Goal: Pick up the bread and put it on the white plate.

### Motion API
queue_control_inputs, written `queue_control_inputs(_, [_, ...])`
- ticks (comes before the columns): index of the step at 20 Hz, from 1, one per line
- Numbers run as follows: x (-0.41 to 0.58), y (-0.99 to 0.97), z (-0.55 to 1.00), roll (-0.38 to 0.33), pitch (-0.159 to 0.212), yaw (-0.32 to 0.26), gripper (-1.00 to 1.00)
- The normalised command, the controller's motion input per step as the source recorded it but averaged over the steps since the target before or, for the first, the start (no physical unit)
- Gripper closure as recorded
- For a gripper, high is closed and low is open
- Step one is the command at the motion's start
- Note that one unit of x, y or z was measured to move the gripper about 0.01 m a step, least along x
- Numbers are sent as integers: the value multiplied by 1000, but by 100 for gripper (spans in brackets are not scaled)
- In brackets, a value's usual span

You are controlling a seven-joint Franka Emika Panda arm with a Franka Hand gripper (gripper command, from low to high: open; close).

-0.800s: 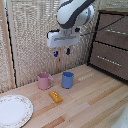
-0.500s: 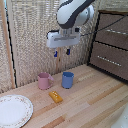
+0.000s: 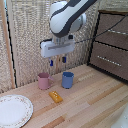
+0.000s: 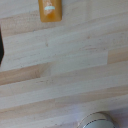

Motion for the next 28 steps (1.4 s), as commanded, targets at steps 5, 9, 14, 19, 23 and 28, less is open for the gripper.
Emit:
queue_control_inputs(5, [0, 333, -359, -61, 35, 63, -100])
queue_control_inputs(9, [0, 69, -402, -5, 3, 56, -100])
queue_control_inputs(14, [0, -50, -406, 0, 0, 77, -100])
queue_control_inputs(19, [0, -65, -385, -1, -17, 60, -100])
queue_control_inputs(23, [-14, -246, -343, 0, -27, 2, -100])
queue_control_inputs(28, [-75, -218, -284, 0, -5, 0, -100])
